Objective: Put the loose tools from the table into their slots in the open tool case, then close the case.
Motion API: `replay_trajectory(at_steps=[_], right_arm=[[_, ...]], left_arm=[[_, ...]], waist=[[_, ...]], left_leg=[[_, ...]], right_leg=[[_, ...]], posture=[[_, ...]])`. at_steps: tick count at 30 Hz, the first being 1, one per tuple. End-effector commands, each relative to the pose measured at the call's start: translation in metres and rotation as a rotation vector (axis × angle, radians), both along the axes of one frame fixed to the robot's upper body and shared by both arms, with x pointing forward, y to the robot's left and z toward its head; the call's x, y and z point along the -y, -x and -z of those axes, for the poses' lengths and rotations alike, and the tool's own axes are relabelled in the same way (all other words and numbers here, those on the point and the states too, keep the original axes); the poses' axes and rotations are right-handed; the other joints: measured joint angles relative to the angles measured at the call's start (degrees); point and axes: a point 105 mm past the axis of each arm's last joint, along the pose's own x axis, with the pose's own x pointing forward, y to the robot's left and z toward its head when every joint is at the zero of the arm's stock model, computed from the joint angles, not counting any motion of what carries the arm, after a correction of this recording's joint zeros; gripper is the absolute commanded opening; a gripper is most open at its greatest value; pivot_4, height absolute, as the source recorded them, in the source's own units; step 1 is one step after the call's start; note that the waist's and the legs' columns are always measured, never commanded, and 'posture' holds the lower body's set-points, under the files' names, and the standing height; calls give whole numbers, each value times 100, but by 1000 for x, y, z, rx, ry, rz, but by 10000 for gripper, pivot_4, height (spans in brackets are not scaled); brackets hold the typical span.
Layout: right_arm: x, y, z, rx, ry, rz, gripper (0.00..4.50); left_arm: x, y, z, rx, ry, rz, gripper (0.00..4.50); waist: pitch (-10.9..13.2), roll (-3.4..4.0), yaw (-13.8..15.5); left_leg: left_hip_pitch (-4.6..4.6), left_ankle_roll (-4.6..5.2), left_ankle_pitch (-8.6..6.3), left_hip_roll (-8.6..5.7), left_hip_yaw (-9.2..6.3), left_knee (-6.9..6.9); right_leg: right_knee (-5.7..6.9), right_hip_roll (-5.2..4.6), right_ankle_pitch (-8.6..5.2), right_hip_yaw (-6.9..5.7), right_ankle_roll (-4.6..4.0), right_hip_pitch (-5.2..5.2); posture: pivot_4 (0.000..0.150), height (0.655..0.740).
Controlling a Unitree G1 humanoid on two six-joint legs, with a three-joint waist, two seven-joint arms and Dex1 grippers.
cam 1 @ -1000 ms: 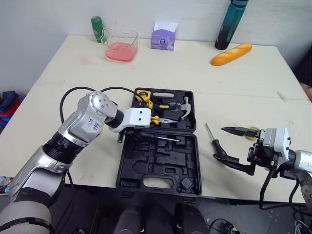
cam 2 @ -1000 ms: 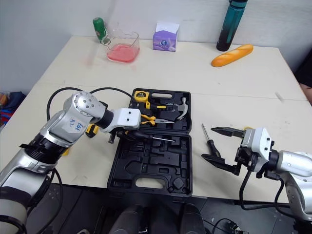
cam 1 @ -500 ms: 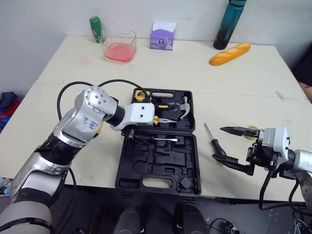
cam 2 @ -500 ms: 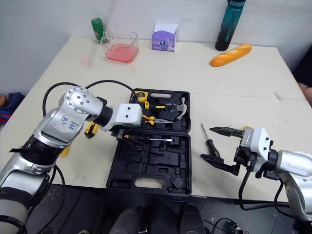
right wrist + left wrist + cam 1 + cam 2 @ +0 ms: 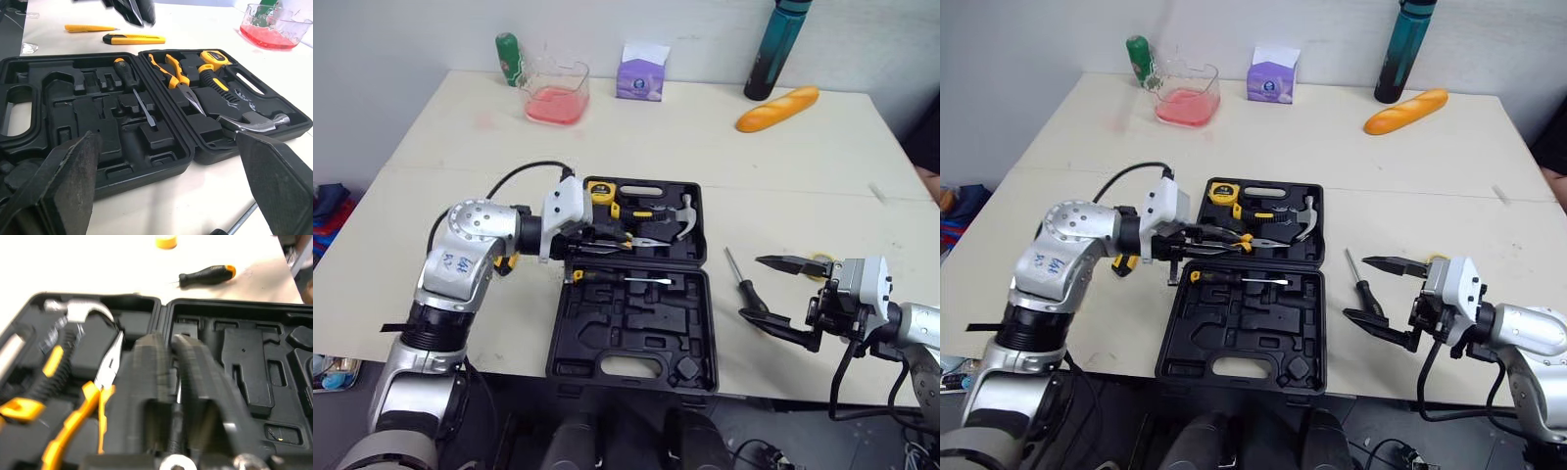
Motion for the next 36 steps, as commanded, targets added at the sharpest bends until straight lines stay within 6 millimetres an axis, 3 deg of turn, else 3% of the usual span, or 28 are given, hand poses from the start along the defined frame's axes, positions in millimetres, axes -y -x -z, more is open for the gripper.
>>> replay_trajectory(at_steps=[1,13,19,25,36], right_arm=[[0,2,-6,44,4,-3,45000],[4,4,-7,46,15,10,45000],[9,5,-8,43,25,25,45000],[10,8,-8,37,27,30,45000],[11,6,-4,26,12,46,45000]], left_arm=[[2,1,1,11,45,6,590],[2,-12,62,-79,-30,-83,590],[2,-12,77,-110,-82,-98,590],[1,-7,104,-177,-159,-96,590],[-16,-11,147,-316,-305,-256,590]], waist=[[0,0,0],[0,0,4],[-1,1,3],[-6,7,3],[-124,55,12]], left_leg=[[0,0,0,0,0,0],[2,-1,-1,0,-1,0],[9,-1,-1,0,-2,0],[48,-2,-11,3,-33,-1],[63,-1,-17,2,-48,-1]], right_leg=[[0,0,0,0,0,0],[0,0,0,-2,0,3],[-1,-1,0,-2,0,9],[-35,-1,1,-31,1,75],[-60,-1,2,-44,3,105]], posture=[[1500,7400],[1500,7400],[1500,7400],[1500,7400],[1500,7400]])
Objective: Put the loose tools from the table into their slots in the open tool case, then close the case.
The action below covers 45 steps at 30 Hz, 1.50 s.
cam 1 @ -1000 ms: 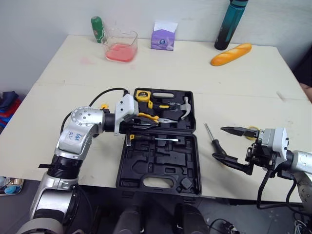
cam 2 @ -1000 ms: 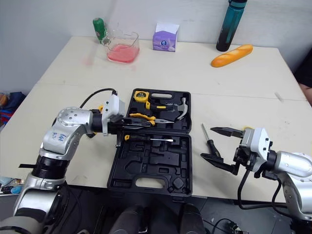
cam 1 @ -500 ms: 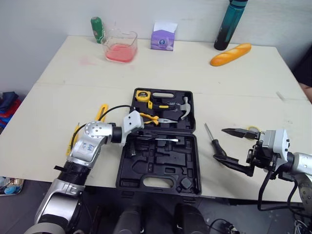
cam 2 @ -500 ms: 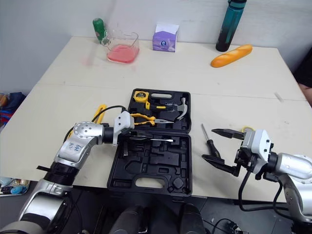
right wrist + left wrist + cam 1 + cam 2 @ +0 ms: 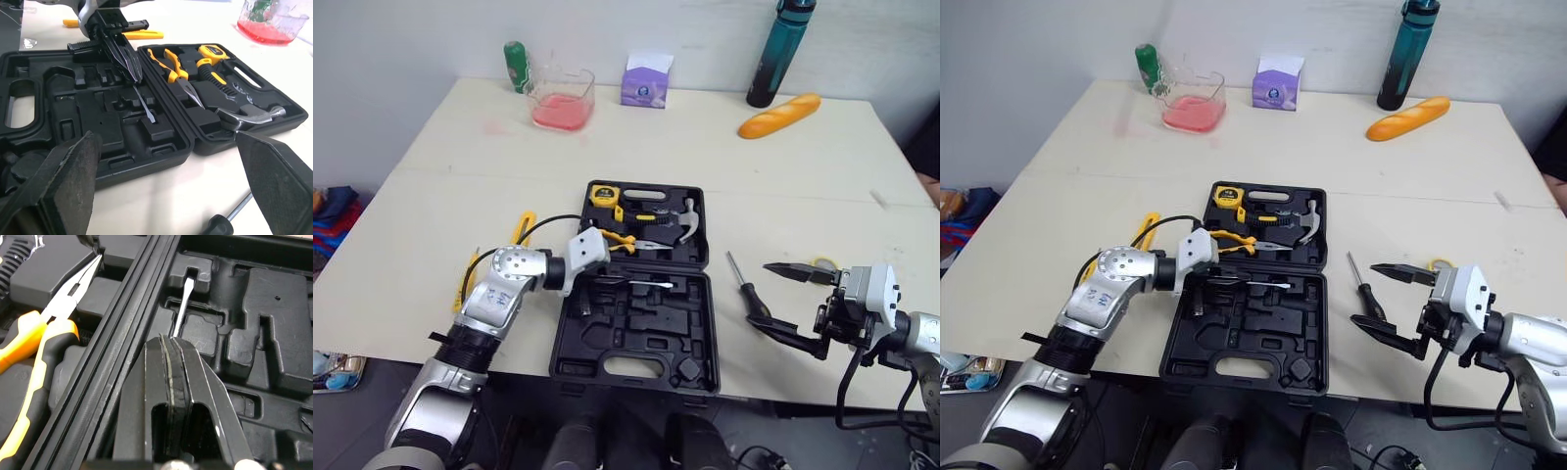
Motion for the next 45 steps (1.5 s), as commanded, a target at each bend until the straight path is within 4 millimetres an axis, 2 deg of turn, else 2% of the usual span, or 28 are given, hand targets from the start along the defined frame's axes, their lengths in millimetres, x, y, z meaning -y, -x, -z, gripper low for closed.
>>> replay_trajectory(at_steps=[1,4,9,11,14,19,21,24,26,30,32,33,35,36,40,42,45], right_arm=[[2,0,-10,49,1,10,45000],[3,-1,-9,47,-1,16,45000],[5,-2,-6,40,-7,28,45000],[5,-3,-5,39,-11,31,45000],[6,-5,-5,44,-34,52,45000],[11,-3,-6,45,-34,71,45000],[33,-2,-11,36,-35,136,45000],[57,2,-15,36,-28,212,45000],[68,7,-13,32,-24,251,45000],[95,13,-8,111,-17,390,45000],[112,17,-3,152,-32,491,45000],[123,21,2,159,-45,549,45000],[139,28,10,172,-43,624,45000],[144,31,13,179,-33,647,45000],[189,56,30,218,-102,924,45000],[208,74,45,204,-105,1043,45000],[217,88,54,191,-104,1103,45000]], left_arm=[[-26,2,64,-176,-199,-140,590],[-26,3,64,-161,-204,-139,590],[-22,2,45,-65,-121,-94,590],[-19,-1,29,0,-51,-75,590],[-13,-2,-9,128,100,-36,590],[-18,11,-34,222,171,66,590],[-34,18,-64,247,293,62,590],[-57,34,-78,255,301,74,9758],[-72,40,-81,249,285,35,18368],[-127,38,-77,261,252,-224,36652],[-171,35,-78,305,210,-414,44859],[-195,34,-83,340,225,-526,44859],[-223,37,-86,377,253,-658,44859],[-230,39,-86,383,255,-690,44859],[-290,62,-56,330,183,-943,44859],[-316,75,-50,318,203,-1074,44859],[-330,88,-47,321,224,-1152,44859]], waist=[[-17,16,-1],[-54,40,-4],[-70,65,-3],[-70,65,-8],[-62,64,-17],[-32,58,-13],[-25,56,-11],[-23,53,-12],[-23,54,-13],[-13,51,-23],[6,42,-26],[11,43,-25],[16,43,-25],[17,46,-23],[19,55,-30],[20,54,-30],[20,52,-30]], left_leg=[[17,0,-5,1,0,0],[83,3,-45,14,-2,-10],[81,1,-47,15,-6,-10],[77,1,-47,16,-8,-10],[70,0,-47,17,-7,-10],[36,-1,-45,17,-8,-10],[27,0,-45,17,-8,-10],[-31,9,-41,12,-19,-1],[-32,10,-41,7,-16,-5],[-26,12,-43,8,-11,-14],[-23,14,-42,9,-10,-13],[-24,14,-43,9,-9,-13],[-24,13,-43,9,-8,-14],[-25,10,-44,10,-8,-15],[-22,9,-46,6,4,-29],[-21,6,-46,7,7,-53],[-21,2,-40,6,8,-94]], right_leg=[[-14,0,0,0,0,18],[-49,2,-1,2,-2,90],[-53,-1,-1,27,-2,89],[-55,-2,-1,28,-2,87],[-56,-2,-1,27,-2,79],[-60,0,-1,10,-2,49],[-61,1,-1,-2,-2,48],[-60,2,4,-10,7,9],[-63,5,4,-28,7,6],[-84,11,9,-29,17,17],[-85,12,10,-24,19,14],[-91,10,10,-18,20,8],[-83,7,11,-11,20,-2],[-81,5,11,-9,20,-6],[-82,-3,11,4,19,-15],[-88,-2,10,3,16,-23],[-90,-1,9,0,15,-27]], posture=[[1500,7400],[1500,7400],[1500,7400],[1500,7400],[1500,7400],[1500,7400],[1500,7400],[1500,7400],[1500,7400],[1500,7400],[1500,7400],[1500,7400],[1500,7400],[1500,7400],[1500,7400],[1500,7400],[1500,7400]])
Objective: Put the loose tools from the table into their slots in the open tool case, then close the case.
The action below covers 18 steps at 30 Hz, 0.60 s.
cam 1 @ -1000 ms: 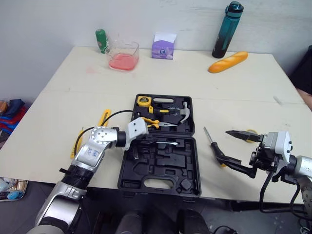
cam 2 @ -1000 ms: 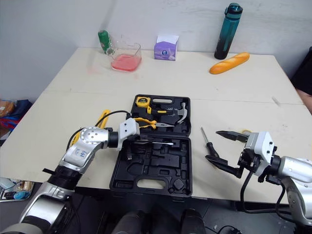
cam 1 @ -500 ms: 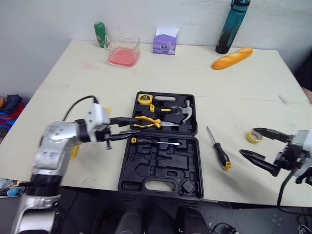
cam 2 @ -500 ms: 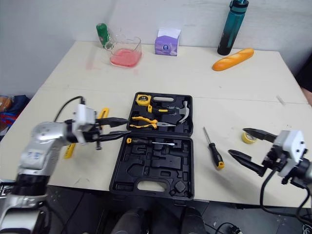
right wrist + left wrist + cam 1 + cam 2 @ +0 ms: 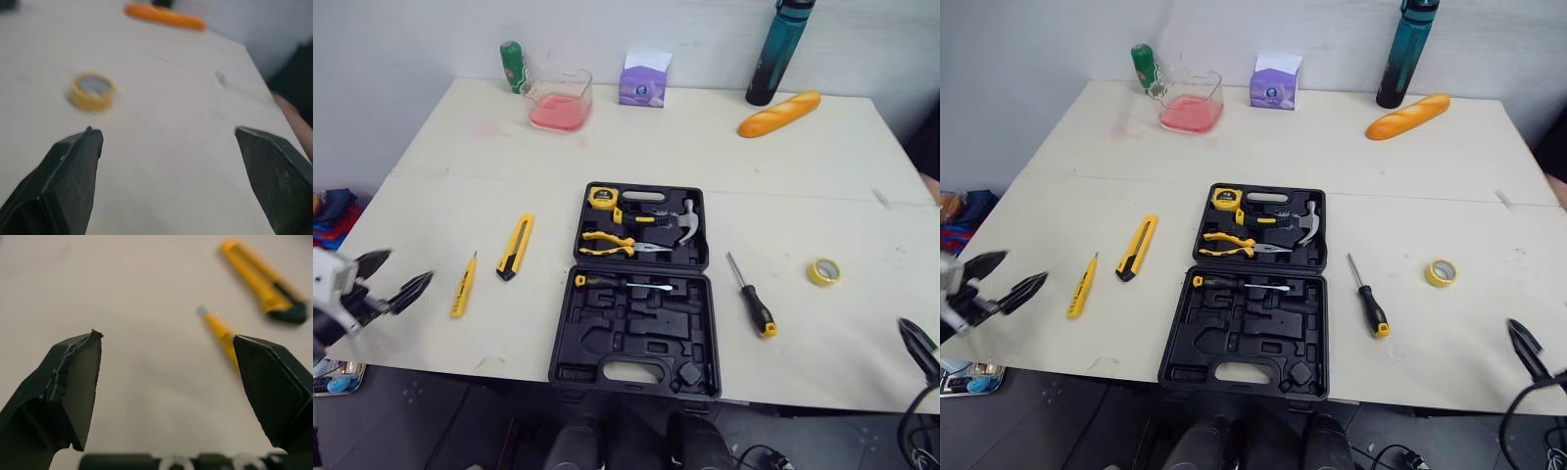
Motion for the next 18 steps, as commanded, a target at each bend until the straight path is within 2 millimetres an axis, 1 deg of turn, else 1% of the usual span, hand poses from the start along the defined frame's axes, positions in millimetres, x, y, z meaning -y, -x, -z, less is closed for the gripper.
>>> replay_trajectory(at_steps=[1,4,7,10,13,15,17,18], right_arm=[[13,17,-7,42,32,77,45000],[18,24,-2,30,31,105,45000],[18,25,2,21,27,101,45000],[13,20,4,21,22,75,45000],[12,17,3,25,23,56,45000],[8,10,-1,37,21,33,45000],[0,2,-5,53,12,-11,45000],[-5,-3,-7,68,-5,-29,45000]], left_arm=[[-17,13,-20,80,-19,-82,44859],[-23,22,-18,80,-3,-122,44859],[-28,23,-14,82,1,-159,44859],[-23,20,-6,59,-4,-143,44859],[-20,19,-5,61,0,-134,44859],[-16,17,-7,67,1,-114,44859],[-6,12,-13,87,4,-71,44859],[2,9,-17,101,3,-36,44859]], waist=[[0,1,-20],[0,1,-59],[0,2,-118],[0,2,-139],[1,2,-152],[1,1,-157],[1,1,-156],[1,1,-156]], left_leg=[[0,-1,-1,1,1,-2],[10,-1,-3,-1,11,-1],[18,-27,-15,3,13,-3],[22,-37,-11,9,13,-3],[37,-38,-11,10,26,-5],[46,-39,-12,14,36,-8],[52,-42,-14,19,44,-9],[54,-43,-15,21,47,-9]], right_leg=[[-2,0,0,1,0,0],[-15,-10,0,7,0,2],[-13,-19,0,19,0,3],[-6,-20,0,22,-3,3],[-1,-21,2,26,-7,4],[1,-22,2,35,-7,5],[1,-22,2,42,-8,6],[1,-22,3,46,-8,5]], posture=[[1500,7400],[1500,7400],[1500,7400],[1500,7400],[1500,7400],[1500,7400],[1500,7400],[1500,7400]])
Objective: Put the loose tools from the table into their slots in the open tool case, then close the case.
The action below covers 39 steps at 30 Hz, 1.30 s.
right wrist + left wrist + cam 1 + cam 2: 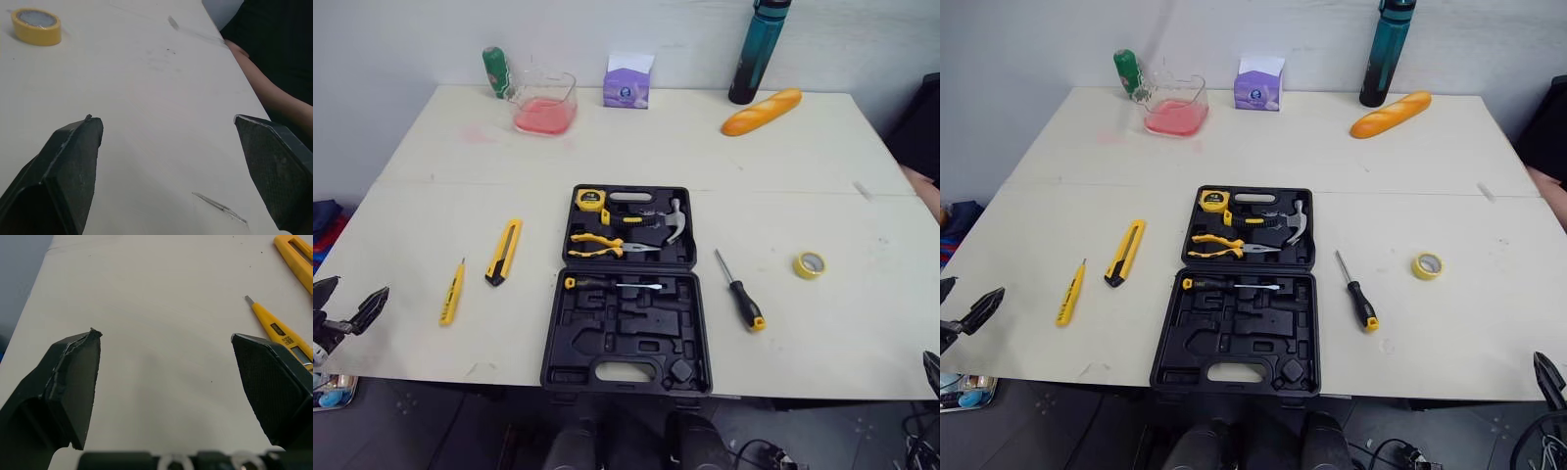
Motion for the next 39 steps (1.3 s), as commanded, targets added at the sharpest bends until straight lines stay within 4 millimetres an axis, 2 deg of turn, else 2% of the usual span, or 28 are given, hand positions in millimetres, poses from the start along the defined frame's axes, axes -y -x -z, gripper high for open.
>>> replay_trajectory(at_steps=[1,6,9,11,15,18,21,22,25,29,33,39], right_arm=[[-16,-14,-18,58,0,-88,45000],[-43,-27,-26,55,-39,-203,45000],[-73,-39,-40,55,-69,-333,45000],[-84,-44,-49,65,-101,-358,45000],[-103,-46,-50,-40,-144,-379,45000],[-120,-45,-55,-135,-178,-395,45000],[-140,-43,-57,-204,-195,-433,45000],[-145,-43,-58,-217,-197,-439,45000],[-153,-43,-42,-448,-120,-385,45000],[-180,-43,-48,-482,-206,-462,45000],[-191,-46,-47,-512,-275,-453,45000],[-200,-56,-36,-563,-248,-409,45000]], left_arm=[[25,-10,-24,83,-25,111,44859],[63,-20,-41,124,-35,264,44859],[102,-27,-53,142,-32,428,44859],[120,-28,-57,134,-41,508,44859],[155,-24,-60,78,-43,703,44859],[190,-18,-59,55,-71,914,44859],[212,-17,-61,80,-101,1029,44859],[216,-17,-61,76,-103,1050,44859],[237,-17,-62,31,-93,1156,44859],[260,-11,-59,-14,-59,1285,44859],[271,-4,-51,-47,-48,1342,44859],[282,3,-50,-40,-35,1383,44859]], waist=[[0,0,5],[0,1,24],[2,4,27],[2,3,26],[2,4,31],[6,13,36],[7,12,46],[7,11,46],[10,15,60],[15,0,107],[15,0,136],[17,-3,175]], left_leg=[[0,0,0,1,1,0],[1,-6,-2,7,2,0],[0,-9,-6,8,3,-3],[-1,-9,-6,9,4,-3],[-1,-11,-7,11,8,-5],[-2,-6,-7,16,11,-5],[-2,-4,-9,12,19,-4],[-1,-4,-9,12,21,-4],[0,18,3,11,24,-3],[-2,30,8,12,29,-3],[-4,29,7,13,31,-3],[-16,32,6,15,30,0]], right_leg=[[0,0,0,5,-1,0],[-2,2,2,50,-9,-1],[-5,5,0,50,-14,-2],[-6,8,0,51,-14,-2],[-6,16,-1,53,-15,-4],[-5,30,-5,49,-23,-6],[-6,35,-5,51,-22,-8],[-5,38,-5,51,-21,-8],[-3,45,-5,50,-21,-9],[-7,48,-2,52,-17,-11],[-10,56,-2,50,-17,-12],[-16,66,-1,48,-15,-15]], posture=[[1500,7400],[1500,7400],[1500,7400],[1500,7400],[1500,7400],[1500,7400],[1500,7400],[1500,7400],[1500,7400],[1500,7400],[1500,7400],[1500,7400]])
